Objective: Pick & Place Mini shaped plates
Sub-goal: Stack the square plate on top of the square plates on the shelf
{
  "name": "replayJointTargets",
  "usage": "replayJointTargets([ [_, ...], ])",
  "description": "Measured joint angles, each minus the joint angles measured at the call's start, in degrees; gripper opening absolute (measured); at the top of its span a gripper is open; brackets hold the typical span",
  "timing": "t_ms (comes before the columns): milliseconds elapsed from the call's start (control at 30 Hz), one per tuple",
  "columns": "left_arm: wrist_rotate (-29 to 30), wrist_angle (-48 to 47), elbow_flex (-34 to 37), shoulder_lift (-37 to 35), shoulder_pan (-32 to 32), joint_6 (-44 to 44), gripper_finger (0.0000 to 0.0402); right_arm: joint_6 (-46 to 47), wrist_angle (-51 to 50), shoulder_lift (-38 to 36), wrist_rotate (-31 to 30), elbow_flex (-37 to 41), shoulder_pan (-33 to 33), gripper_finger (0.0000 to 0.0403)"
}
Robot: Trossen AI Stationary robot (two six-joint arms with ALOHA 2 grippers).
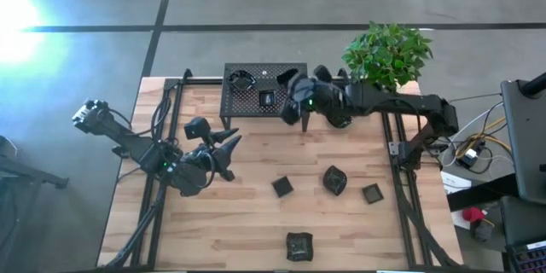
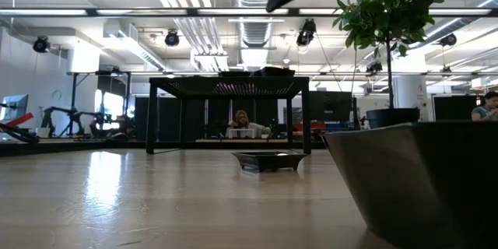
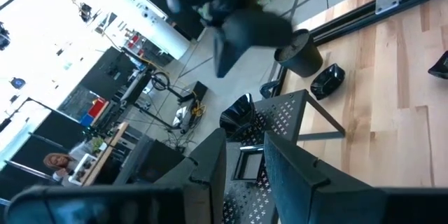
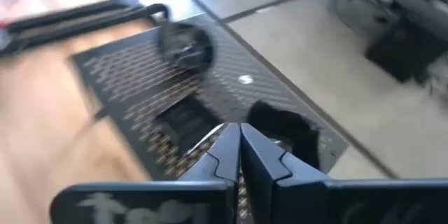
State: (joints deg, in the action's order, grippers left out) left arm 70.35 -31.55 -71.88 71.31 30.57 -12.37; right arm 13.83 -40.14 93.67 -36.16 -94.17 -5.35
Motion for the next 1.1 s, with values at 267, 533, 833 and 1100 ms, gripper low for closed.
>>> replayJointTargets([
  [267,-6.16,-2.04,0.79,0.0,0.0,-0.03,0.0097,-5.03,-8.5,-0.87,0.13,-2.05,10.05,0.0008],
  [533,-20.33,-1.94,2.35,1.03,0.0,3.92,0.0097,-0.84,-19.78,-2.16,0.46,-2.08,18.91,0.0008],
  [833,-25.29,4.19,9.13,5.39,-1.02,8.14,0.0097,0.54,-25.09,-2.23,2.95,-1.16,25.46,0.0008],
  [1100,-30.98,11.13,11.3,12.25,-2.86,14.44,0.0097,-0.55,-25.49,-2.23,5.79,-1.16,28.62,0.0008],
])
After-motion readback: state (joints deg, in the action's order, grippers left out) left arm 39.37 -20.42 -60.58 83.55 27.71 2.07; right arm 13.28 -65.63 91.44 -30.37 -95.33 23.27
